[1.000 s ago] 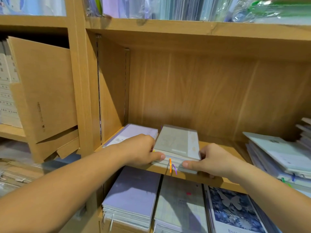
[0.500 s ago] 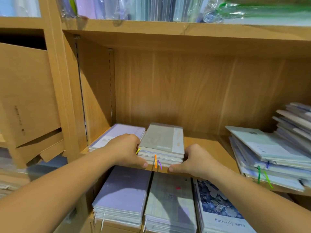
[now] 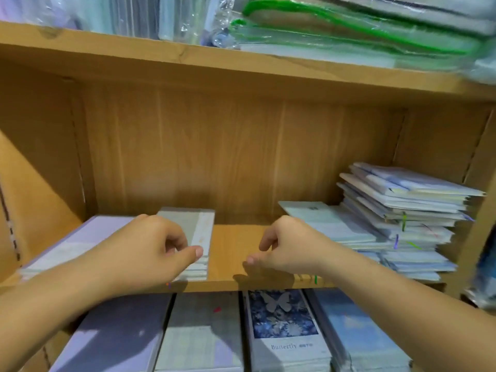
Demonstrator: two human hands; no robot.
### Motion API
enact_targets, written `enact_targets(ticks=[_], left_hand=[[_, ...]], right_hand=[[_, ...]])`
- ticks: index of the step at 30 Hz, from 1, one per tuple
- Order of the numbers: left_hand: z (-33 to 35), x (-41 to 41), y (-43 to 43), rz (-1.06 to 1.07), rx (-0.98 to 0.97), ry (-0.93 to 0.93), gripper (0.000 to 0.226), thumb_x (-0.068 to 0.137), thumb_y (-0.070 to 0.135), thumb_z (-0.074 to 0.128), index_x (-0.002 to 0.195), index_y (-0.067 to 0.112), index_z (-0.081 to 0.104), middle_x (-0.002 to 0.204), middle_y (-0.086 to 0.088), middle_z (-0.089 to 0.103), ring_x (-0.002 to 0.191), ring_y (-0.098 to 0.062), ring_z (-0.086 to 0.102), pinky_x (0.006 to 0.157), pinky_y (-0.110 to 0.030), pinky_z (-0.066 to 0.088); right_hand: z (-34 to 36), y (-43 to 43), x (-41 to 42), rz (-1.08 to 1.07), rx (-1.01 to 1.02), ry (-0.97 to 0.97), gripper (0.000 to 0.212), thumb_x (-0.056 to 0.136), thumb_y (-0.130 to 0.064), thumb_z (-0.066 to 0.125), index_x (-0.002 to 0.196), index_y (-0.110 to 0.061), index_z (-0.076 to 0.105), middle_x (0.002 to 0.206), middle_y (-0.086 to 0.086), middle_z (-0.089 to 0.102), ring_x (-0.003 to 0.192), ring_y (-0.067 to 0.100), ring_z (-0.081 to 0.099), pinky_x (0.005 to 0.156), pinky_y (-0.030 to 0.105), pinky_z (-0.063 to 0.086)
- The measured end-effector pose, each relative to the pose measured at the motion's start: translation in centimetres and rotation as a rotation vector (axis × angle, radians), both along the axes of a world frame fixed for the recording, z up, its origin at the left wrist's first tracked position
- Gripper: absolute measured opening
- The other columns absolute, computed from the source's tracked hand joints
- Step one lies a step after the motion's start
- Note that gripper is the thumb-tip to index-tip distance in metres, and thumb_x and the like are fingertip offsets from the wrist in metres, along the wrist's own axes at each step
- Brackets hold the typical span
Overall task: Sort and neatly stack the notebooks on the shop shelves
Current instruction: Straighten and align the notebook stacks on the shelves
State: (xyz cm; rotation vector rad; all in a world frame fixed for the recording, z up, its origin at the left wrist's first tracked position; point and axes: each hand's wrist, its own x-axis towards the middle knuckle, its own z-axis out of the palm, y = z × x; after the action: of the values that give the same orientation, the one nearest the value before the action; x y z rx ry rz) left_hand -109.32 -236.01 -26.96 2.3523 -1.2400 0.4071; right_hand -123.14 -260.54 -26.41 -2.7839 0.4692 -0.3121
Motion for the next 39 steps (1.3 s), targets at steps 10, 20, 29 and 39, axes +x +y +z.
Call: enact_targets(ticks=[10,20,29,39], left_hand=[[-1.1,-7.0,-22.7,-0.197,-0.14,0.811,0.043,0.097,0.045,0.064,0.074,0.009,0.07,0.054,-0.002,0.06,0.042,-0.01,0.052,0.044,-0.017,0.038],[-0.5,-7.1,-24.6,-0.116,-0.356,1.173,0.015,0.094,0.019,0.061,0.095,0.004,0.065,0.064,-0.006,0.059,0.047,-0.014,0.046,0.039,-0.023,0.034],[-3.0,-3.4,-11.8,0.134,-0.442,0.768,0.029,0.102,0.023,0.057,0.079,0.004,0.056,0.047,-0.006,0.059,0.036,-0.014,0.046,0.039,-0.018,0.036],[-7.4,-3.1,-6.4,0.117,0.141,0.139,0.048,0.089,0.061,0.063,0.066,0.022,0.048,0.065,0.004,0.051,0.068,-0.022,0.054,0.05,-0.031,0.035]], right_hand=[[-1.0,-10.9,-10.3,-0.306,-0.202,-0.233,0.027,0.1,-0.036,0.056,0.119,-0.026,0.072,0.109,-0.002,0.067,0.103,0.021,0.062,0.085,0.041,0.054],[-2.7,-13.4,-12.0,-0.304,-0.177,-0.272,0.022,0.096,-0.023,0.053,0.102,-0.009,0.07,0.094,0.007,0.067,0.095,0.032,0.063,0.078,0.046,0.052],[-3.0,-3.2,-5.2,-0.033,-0.137,-0.117,0.06,0.085,-0.076,0.054,0.126,-0.033,0.063,0.09,-0.017,0.056,0.093,0.014,0.061,0.069,0.033,0.048],[-5.8,-1.6,-2.6,-0.143,-0.127,0.056,0.066,0.081,-0.081,0.058,0.065,-0.018,0.05,0.062,-0.001,0.051,0.058,0.018,0.053,0.049,0.031,0.035]])
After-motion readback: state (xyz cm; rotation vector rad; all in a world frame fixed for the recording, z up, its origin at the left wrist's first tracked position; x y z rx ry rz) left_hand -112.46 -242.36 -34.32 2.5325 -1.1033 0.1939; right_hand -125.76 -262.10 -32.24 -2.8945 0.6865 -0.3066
